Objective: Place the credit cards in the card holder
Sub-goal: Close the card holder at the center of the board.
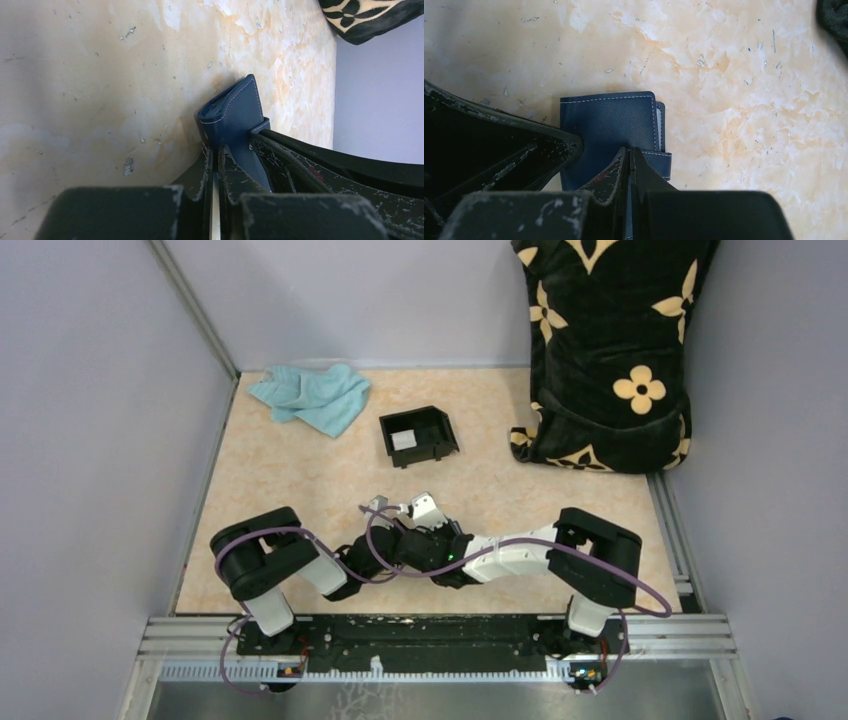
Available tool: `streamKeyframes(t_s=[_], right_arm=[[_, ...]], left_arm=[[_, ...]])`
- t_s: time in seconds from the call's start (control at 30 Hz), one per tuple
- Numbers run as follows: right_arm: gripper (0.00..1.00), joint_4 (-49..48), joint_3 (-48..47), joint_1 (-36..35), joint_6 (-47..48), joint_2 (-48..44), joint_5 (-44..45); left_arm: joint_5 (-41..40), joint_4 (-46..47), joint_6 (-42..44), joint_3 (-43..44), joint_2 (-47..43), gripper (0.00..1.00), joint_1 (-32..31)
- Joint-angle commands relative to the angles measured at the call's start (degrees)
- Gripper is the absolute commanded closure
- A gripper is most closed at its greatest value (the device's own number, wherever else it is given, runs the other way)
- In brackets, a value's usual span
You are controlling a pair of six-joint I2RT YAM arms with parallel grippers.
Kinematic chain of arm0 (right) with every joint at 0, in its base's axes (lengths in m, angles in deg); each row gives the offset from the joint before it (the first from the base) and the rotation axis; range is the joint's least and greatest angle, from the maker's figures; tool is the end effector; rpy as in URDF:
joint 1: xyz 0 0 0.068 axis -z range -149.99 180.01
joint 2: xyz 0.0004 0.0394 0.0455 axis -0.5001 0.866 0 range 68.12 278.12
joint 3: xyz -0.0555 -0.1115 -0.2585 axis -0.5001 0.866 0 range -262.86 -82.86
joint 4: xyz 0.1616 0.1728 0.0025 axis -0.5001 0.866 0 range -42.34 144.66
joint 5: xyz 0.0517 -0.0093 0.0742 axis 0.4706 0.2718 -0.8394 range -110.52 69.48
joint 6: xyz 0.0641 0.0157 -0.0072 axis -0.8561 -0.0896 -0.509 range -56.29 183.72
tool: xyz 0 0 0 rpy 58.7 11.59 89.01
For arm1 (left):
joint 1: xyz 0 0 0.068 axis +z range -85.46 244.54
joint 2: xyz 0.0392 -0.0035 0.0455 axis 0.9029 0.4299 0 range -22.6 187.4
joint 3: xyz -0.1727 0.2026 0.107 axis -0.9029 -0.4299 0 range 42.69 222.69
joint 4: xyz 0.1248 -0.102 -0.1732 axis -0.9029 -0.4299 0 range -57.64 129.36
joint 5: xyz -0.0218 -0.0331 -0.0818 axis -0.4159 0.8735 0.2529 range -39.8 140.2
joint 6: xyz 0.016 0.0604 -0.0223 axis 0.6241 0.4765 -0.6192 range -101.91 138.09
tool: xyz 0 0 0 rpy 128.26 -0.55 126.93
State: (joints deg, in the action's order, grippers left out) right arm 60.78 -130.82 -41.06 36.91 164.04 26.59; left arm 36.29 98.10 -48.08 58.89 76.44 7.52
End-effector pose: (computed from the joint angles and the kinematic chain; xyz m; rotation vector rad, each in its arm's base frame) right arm 0.1314 0.2643 0.1726 -0.6003 2.1336 -0.2026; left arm 0.1546 -0.2151 0.1285 -0.3429 2.1411 -1.1068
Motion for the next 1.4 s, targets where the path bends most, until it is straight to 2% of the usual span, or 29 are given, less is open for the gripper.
streamKeyframes(t_s=[0.0,0.23,0.57,0.9,1.1,1.37], right_arm=[[0.99,1.6,3.2,-2.1,-6.7,4.5,-12.7],[0.99,1.8,4.9,-3.6,-11.8,4.9,-13.1],[0.99,3.5,10.1,-6.0,-21.0,1.9,-9.1],[0.99,4.9,8.0,-2.7,-13.5,-9.1,-3.2],[0.99,6.6,6.7,-1.3,-11.6,-11.2,-2.9],[0.99,5.5,7.8,-1.3,-12.4,-10.6,-4.2]], left_arm=[[1.5,-11.1,1.8,-1.0,1.1,1.00,-1.1],[1.1,-12.0,1.9,-0.9,0.3,1.00,-1.1],[1.0,-15.5,2.0,0.5,-0.7,1.00,-1.3],[-1.1,-19.2,1.4,1.5,-3.3,0.99,-2.5],[-1.1,-20.8,2.3,2.3,-4.7,0.94,-2.6],[-0.8,-22.2,3.3,3.2,-6.2,0.78,-3.1]])
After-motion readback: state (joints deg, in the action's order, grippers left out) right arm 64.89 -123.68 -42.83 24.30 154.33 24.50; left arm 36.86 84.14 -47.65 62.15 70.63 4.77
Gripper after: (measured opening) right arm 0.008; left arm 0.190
